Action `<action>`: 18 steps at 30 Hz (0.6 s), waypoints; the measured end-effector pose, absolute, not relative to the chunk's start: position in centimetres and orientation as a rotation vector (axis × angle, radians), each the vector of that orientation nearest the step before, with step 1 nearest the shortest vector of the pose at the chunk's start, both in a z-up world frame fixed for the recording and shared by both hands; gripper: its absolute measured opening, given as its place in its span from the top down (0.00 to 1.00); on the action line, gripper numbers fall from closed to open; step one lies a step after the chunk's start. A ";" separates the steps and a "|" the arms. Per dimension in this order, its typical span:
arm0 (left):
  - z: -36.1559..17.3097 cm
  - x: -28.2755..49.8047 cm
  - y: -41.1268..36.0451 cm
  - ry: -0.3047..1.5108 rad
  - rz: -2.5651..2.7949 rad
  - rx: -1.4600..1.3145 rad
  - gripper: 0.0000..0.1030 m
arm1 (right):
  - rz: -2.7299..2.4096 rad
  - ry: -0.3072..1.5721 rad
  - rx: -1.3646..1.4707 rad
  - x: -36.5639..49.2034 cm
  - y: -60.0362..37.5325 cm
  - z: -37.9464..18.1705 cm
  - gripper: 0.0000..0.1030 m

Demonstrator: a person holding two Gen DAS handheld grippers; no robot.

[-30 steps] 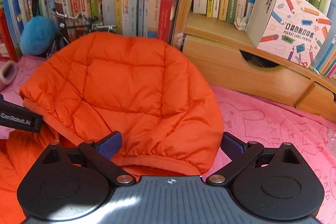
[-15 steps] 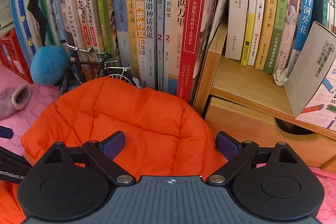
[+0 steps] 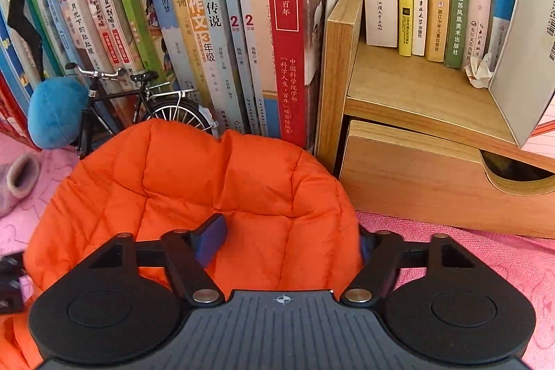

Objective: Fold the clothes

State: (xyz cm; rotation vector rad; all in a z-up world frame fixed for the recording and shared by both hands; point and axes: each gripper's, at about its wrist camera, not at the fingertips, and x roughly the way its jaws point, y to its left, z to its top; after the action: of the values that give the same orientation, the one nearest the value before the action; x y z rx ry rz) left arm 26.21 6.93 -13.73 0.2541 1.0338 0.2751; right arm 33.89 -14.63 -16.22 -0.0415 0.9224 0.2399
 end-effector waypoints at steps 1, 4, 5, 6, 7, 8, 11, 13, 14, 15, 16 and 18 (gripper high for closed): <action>-13.9 26.3 7.1 1.048 0.274 0.263 0.10 | 0.242 0.918 -0.039 33.8 -14.8 -15.9 0.59; -12.6 26.0 9.1 1.084 0.304 0.167 0.20 | 0.258 0.862 -0.049 32.6 -15.2 -14.4 0.81; -11.7 25.5 9.9 1.067 0.295 0.101 0.20 | 0.265 0.830 -0.055 32.0 -15.4 -13.6 0.83; -10.7 25.0 10.8 1.046 0.283 0.033 0.20 | 0.275 0.791 -0.070 31.1 -15.4 -12.7 0.84; -9.5 24.4 11.7 1.021 0.255 -0.047 0.20 | 0.289 0.750 -0.090 30.1 -15.4 -11.8 0.85; -8.4 23.8 12.6 0.993 0.192 -0.149 0.20 | 0.307 0.708 -0.116 29.0 -15.3 -10.9 0.85; -5.2 22.4 15.1 0.910 -0.025 -0.460 0.19 | 0.384 0.575 -0.278 25.9 -14.1 -8.5 0.86; -4.2 22.5 16.1 0.901 -0.192 -0.651 0.18 | 0.436 0.502 -0.398 23.6 -13.1 -7.6 0.86; -4.0 22.8 16.3 0.895 -0.279 -0.756 0.16 | 0.457 0.475 -0.445 22.3 -12.7 -7.3 0.86; -3.8 23.0 16.6 0.887 -0.369 -0.863 0.11 | 0.477 0.452 -0.486 21.0 -12.3 -7.0 0.86; -4.1 23.3 16.3 0.895 -0.403 -0.927 0.09 | 0.492 0.436 -0.514 19.7 -11.9 -6.8 0.86; -4.6 23.9 15.5 0.913 -0.461 -1.049 0.06 | 0.514 0.406 -0.571 17.7 -11.4 -6.9 0.86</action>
State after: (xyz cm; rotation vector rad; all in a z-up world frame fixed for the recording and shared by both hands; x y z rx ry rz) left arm 23.94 15.51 -4.63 -1.0492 0.9126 -0.4611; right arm 17.74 -11.36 -6.94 -0.5710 0.4063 0.5140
